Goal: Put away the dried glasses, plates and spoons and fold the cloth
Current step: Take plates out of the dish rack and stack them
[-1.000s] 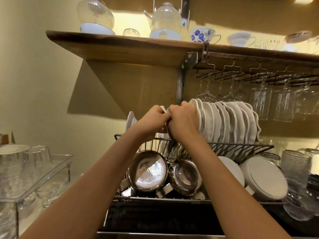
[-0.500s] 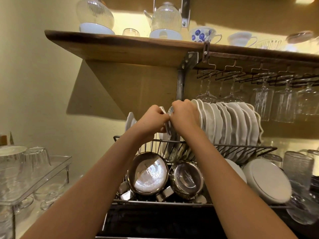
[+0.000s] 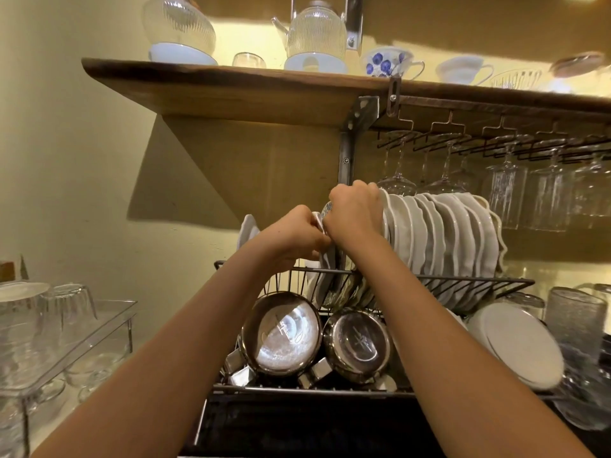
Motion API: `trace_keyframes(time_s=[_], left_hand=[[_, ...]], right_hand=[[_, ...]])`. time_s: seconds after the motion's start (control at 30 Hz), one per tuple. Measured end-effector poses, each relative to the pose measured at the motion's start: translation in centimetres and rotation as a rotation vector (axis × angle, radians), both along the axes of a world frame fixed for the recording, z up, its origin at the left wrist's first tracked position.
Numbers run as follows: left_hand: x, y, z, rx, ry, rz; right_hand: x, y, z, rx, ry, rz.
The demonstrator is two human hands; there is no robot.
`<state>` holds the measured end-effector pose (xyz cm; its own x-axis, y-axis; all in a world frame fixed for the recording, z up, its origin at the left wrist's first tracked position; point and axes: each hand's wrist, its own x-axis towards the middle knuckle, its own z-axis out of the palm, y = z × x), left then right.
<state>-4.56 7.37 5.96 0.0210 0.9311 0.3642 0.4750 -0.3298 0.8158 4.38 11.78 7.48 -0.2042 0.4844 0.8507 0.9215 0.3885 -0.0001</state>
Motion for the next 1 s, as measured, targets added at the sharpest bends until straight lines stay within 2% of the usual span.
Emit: trace_keyframes(time_s=[0.47,0.6,0.73,0.83,1.0], left_hand=[[0.1,0.4,0.2,-0.072,0.084,0.017],[0.1,0.4,0.2,-0.128,0.154,0.02],[0.1,0.4,0.2,-0.147,0.137,0.004],[0.3,0.7,0.0,-0.155,0.099,-0.013],[0.9,1.1,-0.1,-0.096,0.198,0.027]], right_hand=[[-0.2,-0.5,-0.3,-0.005,-0.036,-0.015],[-0.2,-0.4,-0.2,-0.036,-0.133,-0.048],[0.4,-0.2,0.0,-0.037,-0.227,-0.121],[0.7,-0.2,-0.5,-0.052,-0.233,-0.127],[1.2,0.0,-0.8,-0.042,-0.196,-0.081]])
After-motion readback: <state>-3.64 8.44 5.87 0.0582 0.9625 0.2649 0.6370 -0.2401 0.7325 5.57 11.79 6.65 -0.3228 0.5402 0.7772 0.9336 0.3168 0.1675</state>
